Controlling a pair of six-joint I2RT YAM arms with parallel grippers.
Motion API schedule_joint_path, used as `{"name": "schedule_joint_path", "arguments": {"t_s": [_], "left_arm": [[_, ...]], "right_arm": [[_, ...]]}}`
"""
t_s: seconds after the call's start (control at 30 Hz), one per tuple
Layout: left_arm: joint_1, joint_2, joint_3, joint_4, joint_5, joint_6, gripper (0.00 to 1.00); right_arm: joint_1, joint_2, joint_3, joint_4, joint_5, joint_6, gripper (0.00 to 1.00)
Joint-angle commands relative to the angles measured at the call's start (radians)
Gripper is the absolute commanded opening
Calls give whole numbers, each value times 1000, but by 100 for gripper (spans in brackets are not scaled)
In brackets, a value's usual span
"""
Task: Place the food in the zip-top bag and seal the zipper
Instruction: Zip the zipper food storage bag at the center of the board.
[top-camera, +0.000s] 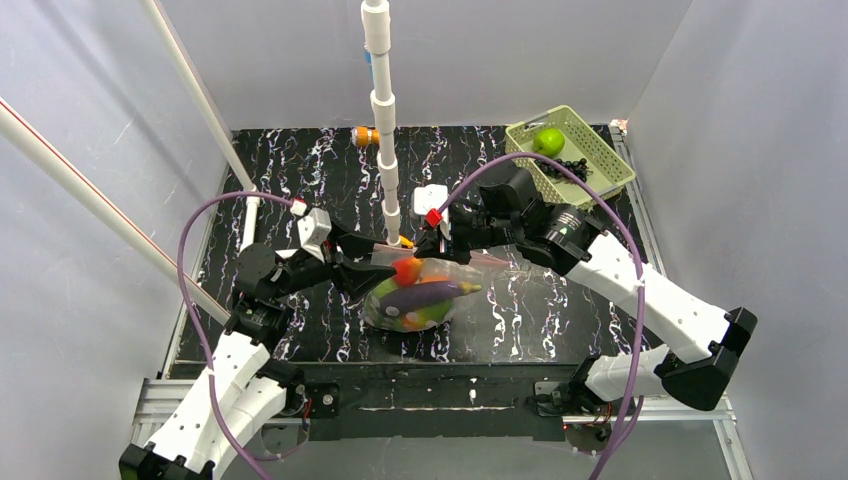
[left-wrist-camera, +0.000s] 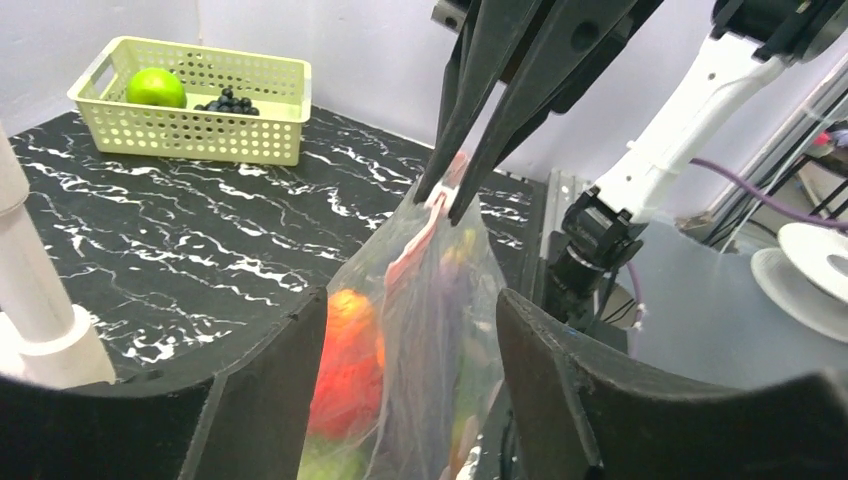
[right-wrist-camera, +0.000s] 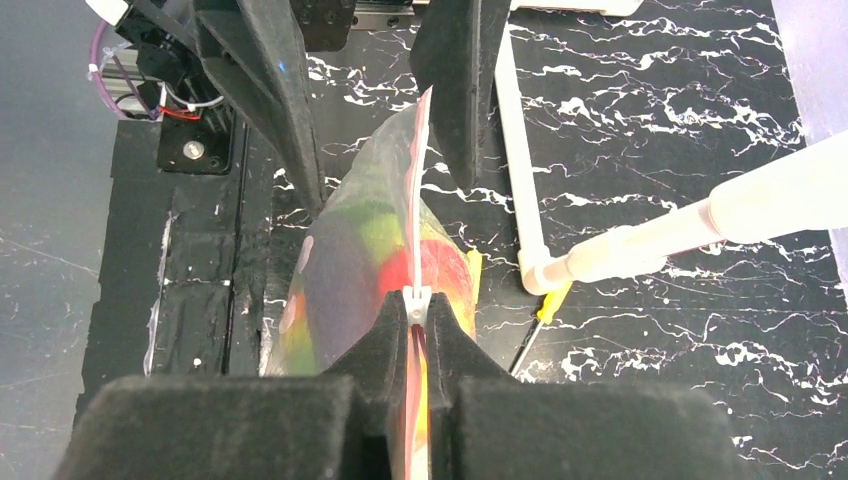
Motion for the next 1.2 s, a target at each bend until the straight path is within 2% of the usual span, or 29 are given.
{"name": "schedule_joint_path", "arguments": {"t_s": [0.0, 0.17, 0.3, 0.37, 0.43, 0.47, 0.5, 0.7, 0.93, 1.17], "left_arm": [[-29, 10, 74, -21, -9, -18, 66], [-105, 78, 113, -44, -35, 22, 70], [-132, 111, 125, -37, -39, 37, 64], [-134, 118, 135, -46, -7, 58, 51], [-134, 97, 146, -104, -22, 108, 17], [-134, 79, 147, -136, -50, 133, 5], [-135, 60, 145, -164, -82, 155, 0], [-134, -29, 107, -186, -205, 208, 0], [-126, -40, 118, -281, -285, 336, 0], [-119, -49, 113, -286, -551, 324, 0]], "right_arm": [[-6, -17, 63, 25, -63, 11, 1], [-6, 11, 91, 13, -96, 15, 1], [-6, 12, 93, 11, -114, 15, 1], [-6, 9, 90, 11, -112, 15, 1], [-6, 1, 79, 10, -102, 15, 1], [-6, -5, 70, 10, -96, 15, 1], [-6, -12, 60, 12, -90, 16, 1], [-8, -93, -46, 16, -7, 21, 1], [-67, -251, -215, 44, 67, 85, 1], [-94, -398, -346, 49, 226, 144, 1]]}}
